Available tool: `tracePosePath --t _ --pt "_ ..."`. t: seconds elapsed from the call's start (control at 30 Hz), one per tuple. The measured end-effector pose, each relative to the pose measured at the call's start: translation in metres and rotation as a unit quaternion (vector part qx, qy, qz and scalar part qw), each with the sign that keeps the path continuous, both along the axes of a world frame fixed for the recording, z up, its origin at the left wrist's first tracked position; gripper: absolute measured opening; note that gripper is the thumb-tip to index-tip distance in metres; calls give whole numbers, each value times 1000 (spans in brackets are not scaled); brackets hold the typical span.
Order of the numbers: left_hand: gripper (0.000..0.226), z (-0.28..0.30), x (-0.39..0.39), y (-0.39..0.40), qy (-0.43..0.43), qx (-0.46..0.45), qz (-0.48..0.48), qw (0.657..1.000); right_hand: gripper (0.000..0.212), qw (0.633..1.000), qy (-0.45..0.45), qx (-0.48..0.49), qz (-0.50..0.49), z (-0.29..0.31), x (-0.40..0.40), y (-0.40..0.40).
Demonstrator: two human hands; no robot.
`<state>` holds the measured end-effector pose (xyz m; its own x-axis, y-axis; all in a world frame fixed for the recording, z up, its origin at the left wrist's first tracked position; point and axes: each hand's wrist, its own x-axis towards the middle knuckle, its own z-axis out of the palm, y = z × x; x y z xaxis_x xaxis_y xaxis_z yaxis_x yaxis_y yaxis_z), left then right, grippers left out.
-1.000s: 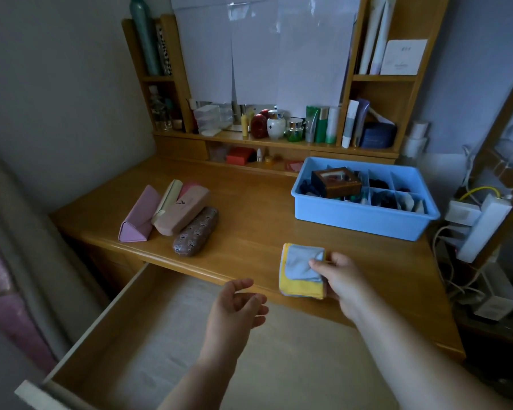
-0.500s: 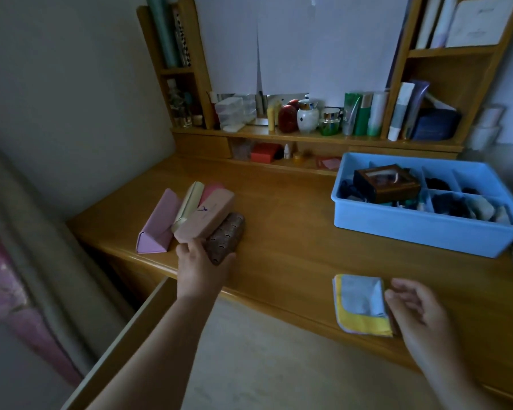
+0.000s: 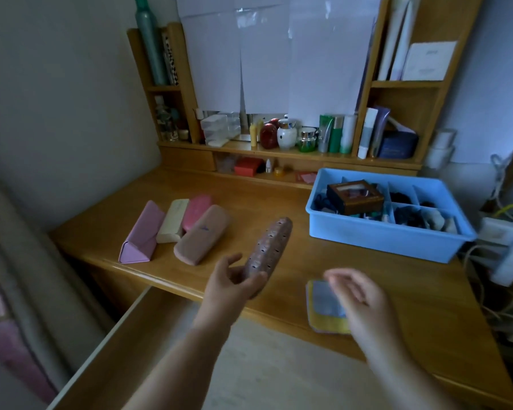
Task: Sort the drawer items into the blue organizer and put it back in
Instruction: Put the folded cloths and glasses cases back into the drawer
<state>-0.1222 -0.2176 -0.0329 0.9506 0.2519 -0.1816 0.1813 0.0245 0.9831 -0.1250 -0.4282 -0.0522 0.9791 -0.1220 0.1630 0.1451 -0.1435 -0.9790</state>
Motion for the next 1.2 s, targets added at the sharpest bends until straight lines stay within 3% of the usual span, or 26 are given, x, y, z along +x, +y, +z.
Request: tracePosePath --t 0.07,0.17,0.2,0.23,0.27,0.37,0.43,0.53,0.63,0.7,0.83,0.9,0.97,1.03,1.2 --pt "70 0 -20 -27 -95 115 19 989 16 988 110 73 77 8 -1 17" --pt "76 -3 -48 -59 -246 339 50 907 31 943 197 239 125 11 -8 36" --pt "74 -6 -56 -66 -276 368 48 887 32 929 207 284 120 14 -11 36" --pt "71 -9 -62 -71 -290 354 37 888 34 917 218 315 110 18 -14 34" --pt "65 -8 -67 -73 -289 295 22 911 36 909 228 333 104 21 -17 28" --pt "43 6 -77 -77 -179 15 -13 984 45 896 258 341 120 31 -29 12" --pt "37 14 -78 -77 -101 -63 -65 991 46 899 258 317 160 34 -37 8" --pt "35 20 -84 -78 -63 -107 -144 982 41 925 237 216 204 36 -52 7" --pt "37 17 -91 -75 -63 -126 -162 977 31 947 186 147 215 39 -65 4" --pt "38 15 -95 -72 -68 -153 -160 973 38 942 167 137 256 38 -70 -3" --pt "32 14 -103 -74 -57 -187 -147 970 47 899 195 258 295 36 -79 -13" --pt "28 15 -105 -78 -53 -136 -110 983 50 932 171 213 238 33 -82 -7" --pt "28 17 -107 -82 -50 -76 -78 993 49 973 138 93 162 29 -86 0" --pt "45 18 -108 -84 -42 -38 -69 996 46 977 108 64 170 29 -94 8" --pt "60 19 -115 -81 -12 -47 -105 993 42 922 146 246 261 26 -105 12"
